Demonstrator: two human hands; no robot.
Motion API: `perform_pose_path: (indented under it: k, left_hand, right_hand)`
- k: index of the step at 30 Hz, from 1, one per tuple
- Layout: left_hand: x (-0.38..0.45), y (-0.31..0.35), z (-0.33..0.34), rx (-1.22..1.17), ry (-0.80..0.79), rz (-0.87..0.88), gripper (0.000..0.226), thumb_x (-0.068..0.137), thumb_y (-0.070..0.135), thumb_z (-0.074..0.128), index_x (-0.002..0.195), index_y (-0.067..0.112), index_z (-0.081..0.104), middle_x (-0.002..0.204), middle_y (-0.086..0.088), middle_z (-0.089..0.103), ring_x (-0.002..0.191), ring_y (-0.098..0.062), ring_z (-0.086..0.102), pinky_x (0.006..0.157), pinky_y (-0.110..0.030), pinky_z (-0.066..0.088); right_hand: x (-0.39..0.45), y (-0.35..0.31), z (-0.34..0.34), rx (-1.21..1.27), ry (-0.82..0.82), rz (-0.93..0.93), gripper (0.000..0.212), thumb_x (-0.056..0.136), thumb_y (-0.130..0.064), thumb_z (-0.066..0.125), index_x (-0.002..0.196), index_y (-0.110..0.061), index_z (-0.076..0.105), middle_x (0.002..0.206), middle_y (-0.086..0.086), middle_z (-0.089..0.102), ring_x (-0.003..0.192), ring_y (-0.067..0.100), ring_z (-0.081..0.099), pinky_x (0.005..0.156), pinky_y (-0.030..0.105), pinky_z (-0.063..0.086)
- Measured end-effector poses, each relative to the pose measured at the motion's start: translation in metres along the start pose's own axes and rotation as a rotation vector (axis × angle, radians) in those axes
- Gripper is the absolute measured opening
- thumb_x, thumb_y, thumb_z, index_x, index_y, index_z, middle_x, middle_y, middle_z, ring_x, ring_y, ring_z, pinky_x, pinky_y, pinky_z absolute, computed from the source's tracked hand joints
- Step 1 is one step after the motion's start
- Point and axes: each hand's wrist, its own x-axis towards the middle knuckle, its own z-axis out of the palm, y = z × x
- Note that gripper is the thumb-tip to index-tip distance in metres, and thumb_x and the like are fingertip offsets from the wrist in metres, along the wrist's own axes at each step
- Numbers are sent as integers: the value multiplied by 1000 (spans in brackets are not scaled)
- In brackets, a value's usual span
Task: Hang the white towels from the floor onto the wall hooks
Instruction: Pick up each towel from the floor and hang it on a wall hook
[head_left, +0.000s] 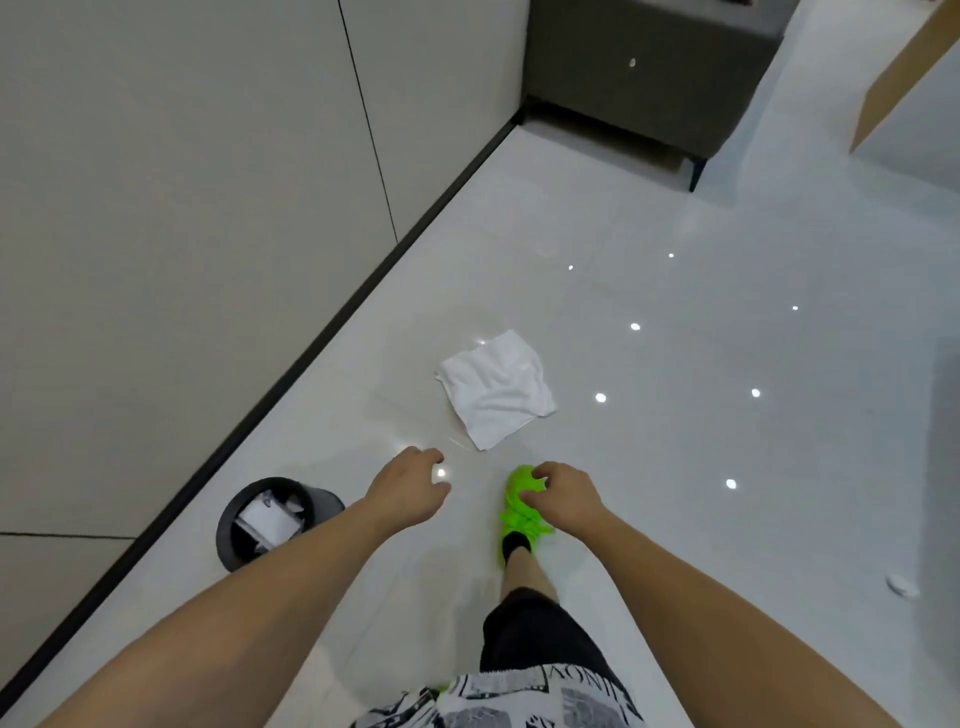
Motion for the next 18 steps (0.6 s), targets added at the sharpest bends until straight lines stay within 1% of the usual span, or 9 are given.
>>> perform_pose_path:
  k: [2,4,5,8,9,13,14,16,18]
  left_hand:
    - [33,1,-8,6,-32,-66,51,95,40,55,141,20,46,137,-9,48,123,-26,49,95,-29,38]
    - [60,2,-16,19,-85,-130,51,96,39,54,142,19,45,139,-9,46,125,-27,47,100,-32,38]
    - [75,3,-20,33,-116,-157,51,96,39,54,142,19,44,140,-9,45,126,-26,47,101,-32,38]
    - [122,6,-28,42,-166,-219,49,97,38,53,141,18,45,138,-10,48,123,-26,49,98,-31,38]
    - [138,9,-29,38,-170,-229,48,97,38,53,140,18,47,135,-10,50,122,-25,49,97,-31,37]
    - [208,20,-17,3,-220,-231,44,94,35,57,134,16,54,128,-10,56,119,-26,52,95,-29,36]
    - [228,21,-10,-8,-236,-217,43,93,34,58,133,17,55,127,-9,57,117,-26,53,95,-29,37]
    - [272,18,8,-26,-260,-193,41,93,35,58,131,19,57,125,-7,58,113,-25,55,92,-30,38]
    - [323,3,33,-31,-280,-162,39,93,35,57,130,20,57,122,-6,59,105,-23,59,89,-29,41]
  right_hand:
    - [48,-8,-15,34,-43,10,53,86,-37,67,134,-15,58,131,4,61,117,20,57,89,23,41]
    - [88,-15,-26,69,-106,35,53,86,-36,68,133,-14,58,127,5,62,108,18,60,82,20,39]
    - [107,-18,-32,84,-137,48,53,86,-36,69,133,-13,59,127,6,63,108,18,60,82,20,39]
    - [161,-24,-43,147,-177,99,53,85,-35,71,131,-12,61,127,6,63,115,21,59,92,24,43]
    - [178,-24,-44,160,-187,119,52,84,-35,71,130,-12,61,126,6,64,115,21,59,93,24,43]
    - [256,-24,-27,274,-223,250,49,84,-32,74,126,-11,64,124,7,65,113,21,60,86,18,40]
    - [277,-23,-17,319,-214,278,47,83,-29,75,123,-8,66,123,8,66,112,22,61,88,21,43]
    - [322,-17,10,423,-175,341,40,81,-22,75,116,-3,69,118,11,69,108,26,64,95,33,49]
    - [371,-1,47,541,-130,446,35,82,-19,74,112,-2,71,108,14,71,101,28,67,95,41,52]
